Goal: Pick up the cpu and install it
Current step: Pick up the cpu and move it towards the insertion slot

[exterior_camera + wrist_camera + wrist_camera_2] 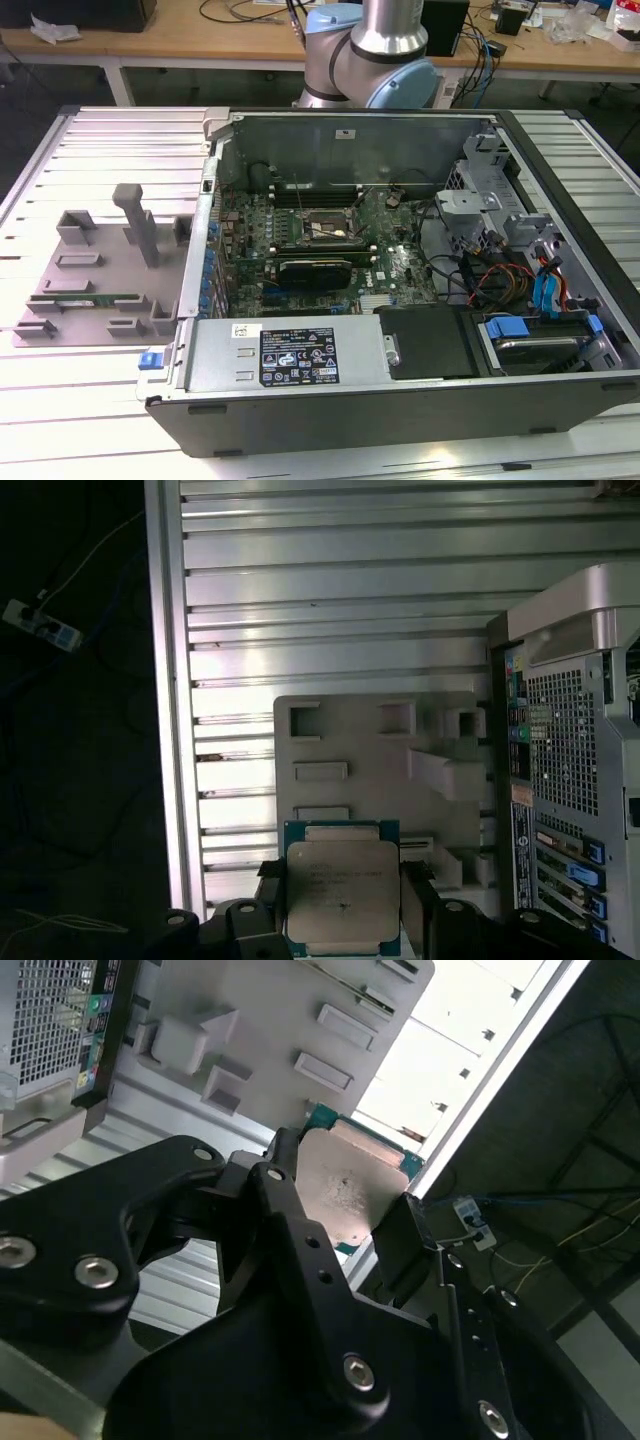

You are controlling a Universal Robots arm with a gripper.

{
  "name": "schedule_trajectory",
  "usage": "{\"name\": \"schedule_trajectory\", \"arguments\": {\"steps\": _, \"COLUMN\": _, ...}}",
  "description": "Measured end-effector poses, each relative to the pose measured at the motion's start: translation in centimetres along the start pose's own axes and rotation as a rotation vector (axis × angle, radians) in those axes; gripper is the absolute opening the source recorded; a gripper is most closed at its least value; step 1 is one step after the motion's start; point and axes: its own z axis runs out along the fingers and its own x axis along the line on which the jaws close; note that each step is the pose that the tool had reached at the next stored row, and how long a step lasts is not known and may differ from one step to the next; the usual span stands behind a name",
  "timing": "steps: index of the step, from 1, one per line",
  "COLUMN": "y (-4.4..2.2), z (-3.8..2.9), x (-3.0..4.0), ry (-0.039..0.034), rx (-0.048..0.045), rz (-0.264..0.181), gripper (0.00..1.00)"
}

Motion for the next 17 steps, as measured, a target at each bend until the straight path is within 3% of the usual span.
{"name": "schedule_trajectory", "arguments": {"steps": 11, "y": 0.22, "z": 0.09, "x": -3.97, "ry": 0.0, "rx": 0.0, "rz": 0.0, "gripper": 0.55}}
{"name": "schedule_trajectory", "arguments": {"steps": 17, "y": 0.41, "z": 0.16, "x": -7.19, "ry": 0.0, "rx": 0.0, "rz": 0.0, "gripper": 0.55}}
